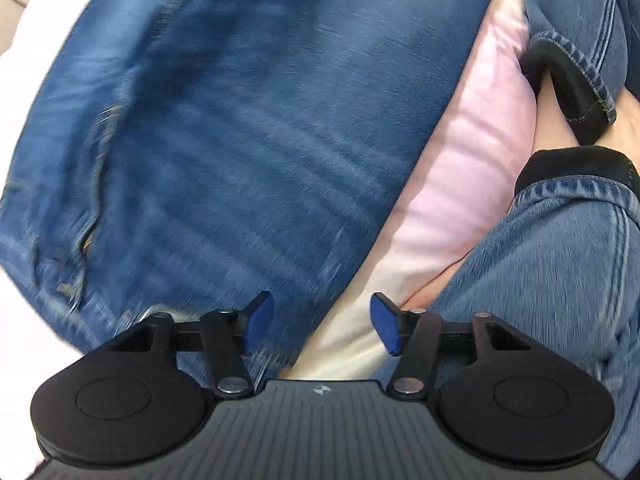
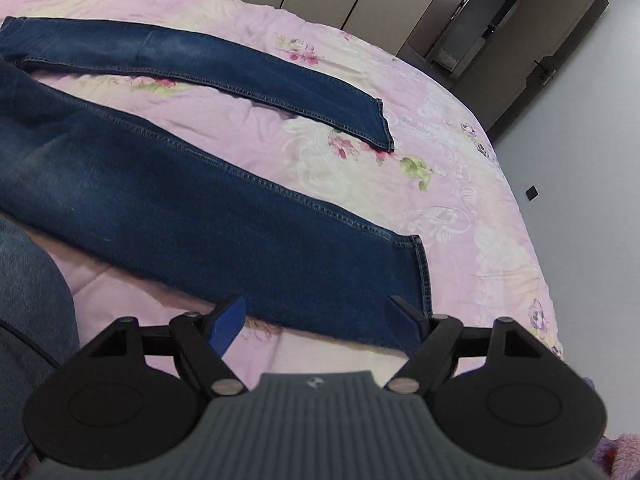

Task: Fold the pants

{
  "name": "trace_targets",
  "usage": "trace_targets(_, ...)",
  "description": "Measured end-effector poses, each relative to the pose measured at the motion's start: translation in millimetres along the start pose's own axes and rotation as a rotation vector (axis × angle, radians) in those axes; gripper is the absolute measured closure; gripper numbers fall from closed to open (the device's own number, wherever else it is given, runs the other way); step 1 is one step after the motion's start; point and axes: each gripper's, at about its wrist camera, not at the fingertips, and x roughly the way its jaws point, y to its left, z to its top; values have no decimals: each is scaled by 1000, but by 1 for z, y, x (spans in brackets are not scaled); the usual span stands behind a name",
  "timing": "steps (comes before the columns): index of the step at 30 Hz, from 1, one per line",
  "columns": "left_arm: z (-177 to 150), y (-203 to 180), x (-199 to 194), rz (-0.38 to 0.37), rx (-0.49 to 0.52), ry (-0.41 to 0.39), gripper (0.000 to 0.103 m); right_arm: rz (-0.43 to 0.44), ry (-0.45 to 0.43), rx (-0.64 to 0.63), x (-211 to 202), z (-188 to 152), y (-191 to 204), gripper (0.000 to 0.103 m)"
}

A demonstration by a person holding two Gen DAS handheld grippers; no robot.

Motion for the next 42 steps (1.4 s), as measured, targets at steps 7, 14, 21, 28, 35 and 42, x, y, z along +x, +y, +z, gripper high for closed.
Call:
trace_targets(7,28,-26,54,98,57,154,37,-30,88,-207,12,-19,-1,33)
trace_targets(14,24,-52,52,267,74,149,78,-84,126,-435,69,-41,13,35)
trace_targets(21,-9,-45,-3,348,-103,-53,95,-161,58,-616,110,-57,31,45)
trace_targets(28,2,-31,-49,440,-254,-219,95,-179,24,-626,126,-57,45,92)
trace_targets(35,6,-14,-88,489,-338,-302,95,-242,-61,-464,98,-14,16,103)
trace_targets(42,19,30,-135,533,-410,-356,96,-332,-129,-392,82,79,-13,103)
